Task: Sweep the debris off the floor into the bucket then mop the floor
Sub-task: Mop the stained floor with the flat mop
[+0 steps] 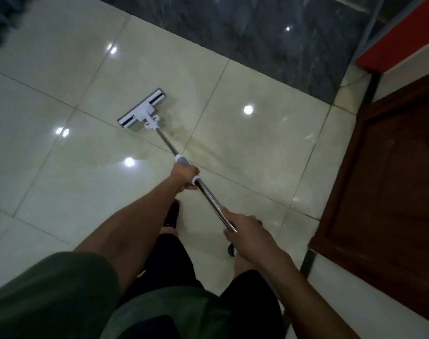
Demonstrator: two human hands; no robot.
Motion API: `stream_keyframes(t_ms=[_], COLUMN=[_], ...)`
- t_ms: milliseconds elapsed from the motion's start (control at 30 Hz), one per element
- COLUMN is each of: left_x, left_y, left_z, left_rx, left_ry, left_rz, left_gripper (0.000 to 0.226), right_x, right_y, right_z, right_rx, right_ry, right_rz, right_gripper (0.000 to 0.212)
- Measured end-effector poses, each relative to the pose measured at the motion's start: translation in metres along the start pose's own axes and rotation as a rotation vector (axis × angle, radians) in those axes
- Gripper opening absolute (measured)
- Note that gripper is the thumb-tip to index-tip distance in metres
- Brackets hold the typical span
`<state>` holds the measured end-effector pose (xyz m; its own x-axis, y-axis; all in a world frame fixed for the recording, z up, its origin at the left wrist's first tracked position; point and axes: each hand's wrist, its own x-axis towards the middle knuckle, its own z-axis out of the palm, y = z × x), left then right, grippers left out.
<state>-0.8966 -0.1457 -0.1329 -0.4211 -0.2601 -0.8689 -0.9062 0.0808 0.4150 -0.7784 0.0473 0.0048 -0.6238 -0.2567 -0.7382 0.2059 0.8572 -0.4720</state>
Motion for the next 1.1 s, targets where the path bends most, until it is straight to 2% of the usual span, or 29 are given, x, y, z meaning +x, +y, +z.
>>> stream_keyframes(t_ms=[267,533,733,900,1033,1100], left_x=[0.078,0.107,0.084,0.043,0.006,-0.013], left_y=[0.051,0.044,-0.023,-0.115,-0.189,-0.225], left_z=[-0.109,-0.131,-0.121,-0.122,-0.138,-0.146], left_rx=[0.184,0.365,0.564,0.717,0.805,0.84], left_ry=[-0.031,-0.13,-0.21,-0.216,-0.285,-0.313], left_rz=[0.044,0.033,0.013,0.112,0.14,0.137], left_gripper=[0.019,0.017,0.026,0.031,0.02,0.022], right_x=[0.074,0.084,0.041,-0.02,-0.07,-0.098], right_y=[-0.13,-0.171,-0.159,-0.16,-0.172,-0.179], right_z=[0.037,0.097,0.181,0.277,0.352,0.386], right_rx=[0.071,0.184,0.316,0.444,0.539,0.559], right_ry=[0.108,0.229,0.208,0.245,0.248,0.245], right_rz=[0.069,0.163,0.3,0.362,0.387,0.421], right_gripper=[0.059,0.052,0.054,0.057,0.055,0.054])
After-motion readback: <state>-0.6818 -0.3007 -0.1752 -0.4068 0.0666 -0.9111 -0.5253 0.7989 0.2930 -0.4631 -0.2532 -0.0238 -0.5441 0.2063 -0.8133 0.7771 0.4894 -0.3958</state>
